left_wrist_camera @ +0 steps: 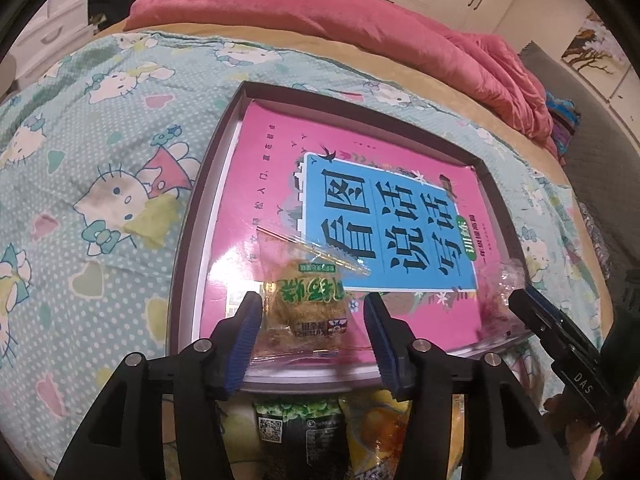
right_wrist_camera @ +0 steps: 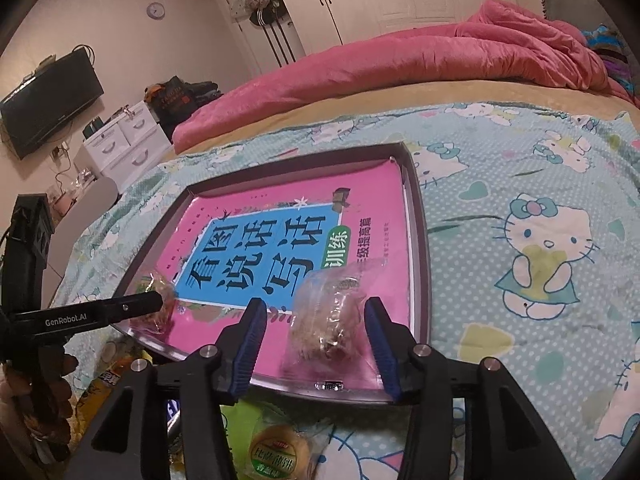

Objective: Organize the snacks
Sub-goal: 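Release the pastry into the tray with right tool while left releases its bag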

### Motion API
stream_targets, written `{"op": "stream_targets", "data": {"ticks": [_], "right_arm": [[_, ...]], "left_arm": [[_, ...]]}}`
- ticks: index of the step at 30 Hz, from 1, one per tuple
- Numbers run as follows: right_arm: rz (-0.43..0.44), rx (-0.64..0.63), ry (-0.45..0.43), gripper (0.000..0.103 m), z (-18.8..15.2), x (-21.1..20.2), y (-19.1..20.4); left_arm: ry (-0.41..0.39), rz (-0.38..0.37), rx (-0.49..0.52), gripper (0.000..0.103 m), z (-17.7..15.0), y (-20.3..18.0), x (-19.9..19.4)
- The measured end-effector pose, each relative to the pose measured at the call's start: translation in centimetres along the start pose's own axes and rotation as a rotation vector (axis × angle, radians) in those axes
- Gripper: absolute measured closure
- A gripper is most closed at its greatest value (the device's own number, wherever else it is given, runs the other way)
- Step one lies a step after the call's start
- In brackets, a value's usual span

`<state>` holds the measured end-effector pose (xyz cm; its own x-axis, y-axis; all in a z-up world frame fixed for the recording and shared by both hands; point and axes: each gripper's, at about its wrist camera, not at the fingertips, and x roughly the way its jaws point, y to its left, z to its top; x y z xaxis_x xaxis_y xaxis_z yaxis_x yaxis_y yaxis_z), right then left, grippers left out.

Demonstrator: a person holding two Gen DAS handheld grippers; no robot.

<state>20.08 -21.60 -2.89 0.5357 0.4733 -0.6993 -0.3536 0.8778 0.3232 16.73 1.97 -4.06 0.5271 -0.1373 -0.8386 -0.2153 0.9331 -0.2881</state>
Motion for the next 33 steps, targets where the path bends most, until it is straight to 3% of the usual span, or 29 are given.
{"op": "stream_targets", "data": {"ticks": [18,23,33], "right_arm": [[-0.010,0.015,-0.071,0.045,0.3,-2.5,-0.9],[-0.013,0.003,-0.075,0.045,0.0,-3.2,-0.6],[-0.019,0.009,-0.075,0.042,-0.9,-4.5,-0.1]], "left_arm": [[-0.055,-0.053,-0.005,0.040,0.1,-0.4,-4.0],[-0.078,-0.047,-0.002,0.029,-0.4,-0.3,-5.3],[-0.051,-0.071,0.020,0.027,-1.5,-0.3,-6.3]]}}
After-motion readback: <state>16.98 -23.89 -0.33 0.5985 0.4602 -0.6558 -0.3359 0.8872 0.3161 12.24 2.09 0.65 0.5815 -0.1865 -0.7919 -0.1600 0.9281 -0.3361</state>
